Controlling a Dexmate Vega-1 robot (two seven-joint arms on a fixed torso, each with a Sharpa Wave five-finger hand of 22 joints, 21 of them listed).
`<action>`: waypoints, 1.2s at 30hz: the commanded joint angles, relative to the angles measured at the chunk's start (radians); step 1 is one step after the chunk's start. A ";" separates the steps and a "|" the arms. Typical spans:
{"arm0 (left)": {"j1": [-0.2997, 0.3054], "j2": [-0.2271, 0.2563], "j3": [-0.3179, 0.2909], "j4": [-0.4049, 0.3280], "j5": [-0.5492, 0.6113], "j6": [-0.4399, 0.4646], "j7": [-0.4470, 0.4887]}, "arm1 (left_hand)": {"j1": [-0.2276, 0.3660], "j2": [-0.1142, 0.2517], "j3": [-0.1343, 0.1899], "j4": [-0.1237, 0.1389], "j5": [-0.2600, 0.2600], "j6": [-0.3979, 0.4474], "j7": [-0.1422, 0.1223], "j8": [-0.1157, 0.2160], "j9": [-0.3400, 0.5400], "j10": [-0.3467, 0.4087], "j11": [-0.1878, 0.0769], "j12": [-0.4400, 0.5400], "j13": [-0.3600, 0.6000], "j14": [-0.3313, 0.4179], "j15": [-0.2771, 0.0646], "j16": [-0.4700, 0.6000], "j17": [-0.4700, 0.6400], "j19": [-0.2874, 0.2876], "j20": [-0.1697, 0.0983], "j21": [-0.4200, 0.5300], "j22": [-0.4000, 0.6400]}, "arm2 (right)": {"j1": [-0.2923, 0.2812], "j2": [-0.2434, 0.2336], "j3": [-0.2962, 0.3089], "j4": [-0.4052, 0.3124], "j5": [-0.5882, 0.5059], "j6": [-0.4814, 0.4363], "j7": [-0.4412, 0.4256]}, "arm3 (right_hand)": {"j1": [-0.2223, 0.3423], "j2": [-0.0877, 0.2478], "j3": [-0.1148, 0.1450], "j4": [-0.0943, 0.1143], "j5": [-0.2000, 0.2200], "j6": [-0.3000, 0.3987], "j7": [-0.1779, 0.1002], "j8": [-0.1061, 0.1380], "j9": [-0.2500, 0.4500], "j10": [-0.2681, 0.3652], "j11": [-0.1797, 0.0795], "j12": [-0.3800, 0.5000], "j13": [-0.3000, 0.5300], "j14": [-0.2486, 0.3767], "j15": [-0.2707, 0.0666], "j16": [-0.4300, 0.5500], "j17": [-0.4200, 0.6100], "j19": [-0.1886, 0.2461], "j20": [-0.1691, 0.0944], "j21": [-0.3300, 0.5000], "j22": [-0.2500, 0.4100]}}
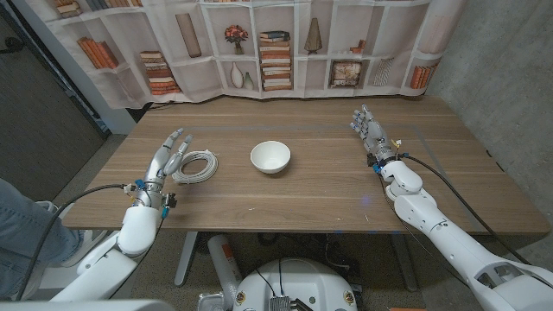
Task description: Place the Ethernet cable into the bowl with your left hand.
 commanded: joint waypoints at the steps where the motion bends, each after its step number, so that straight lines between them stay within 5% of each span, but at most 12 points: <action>1: 0.018 0.001 -0.008 -0.034 0.057 0.059 0.028 | 0.016 0.004 0.003 -0.011 0.007 0.012 -0.003 0.010 0.005 0.011 -0.003 0.006 0.006 0.005 0.000 0.000 0.002 -0.022 -0.015 -0.004 0.001 | 0.007 0.006 0.001 0.011 0.005 0.001 0.008 | 0.002 0.011 0.003 -0.005 -0.004 0.008 0.003 0.000 0.002 0.010 -0.003 -0.002 0.005 0.005 0.001 -0.002 0.002 0.011 -0.027 -0.002 0.003; 36: 0.054 0.009 -0.008 -0.136 0.235 0.288 0.052 | 0.056 0.011 0.011 -0.034 0.011 0.046 -0.012 0.013 0.006 0.044 -0.016 0.007 0.006 0.027 -0.010 -0.002 0.001 -0.020 -0.010 -0.008 0.001 | 0.008 0.015 0.007 0.029 0.013 0.021 0.022 | 0.004 0.013 0.002 -0.010 -0.005 0.010 0.004 0.000 0.002 0.012 -0.002 -0.004 0.005 0.006 -0.001 -0.003 0.002 0.017 -0.027 -0.014 0.003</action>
